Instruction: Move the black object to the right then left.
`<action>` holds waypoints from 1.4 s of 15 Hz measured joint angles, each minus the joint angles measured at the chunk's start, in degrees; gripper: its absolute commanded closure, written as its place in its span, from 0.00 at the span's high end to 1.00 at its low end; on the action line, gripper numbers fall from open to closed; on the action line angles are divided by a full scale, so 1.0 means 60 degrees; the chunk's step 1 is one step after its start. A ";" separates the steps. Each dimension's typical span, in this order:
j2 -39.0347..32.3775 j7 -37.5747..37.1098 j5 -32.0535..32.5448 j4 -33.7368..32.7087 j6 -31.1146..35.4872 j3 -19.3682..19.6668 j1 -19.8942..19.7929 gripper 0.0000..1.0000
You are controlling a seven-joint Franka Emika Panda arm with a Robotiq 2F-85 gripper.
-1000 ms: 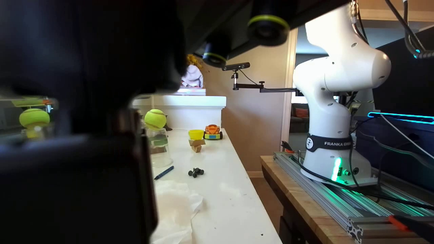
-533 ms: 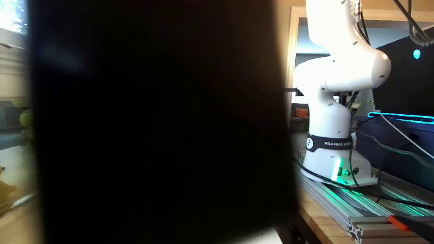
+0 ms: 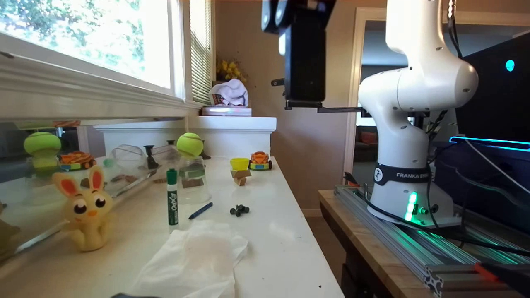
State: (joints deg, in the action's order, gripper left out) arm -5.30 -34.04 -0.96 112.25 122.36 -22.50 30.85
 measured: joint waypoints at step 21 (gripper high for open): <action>0.0283 -0.4620 0.0370 0.0632 -0.0958 0.0066 -0.0355 1.00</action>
State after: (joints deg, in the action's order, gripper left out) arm -3.60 -61.76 1.26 116.05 116.61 -22.10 28.71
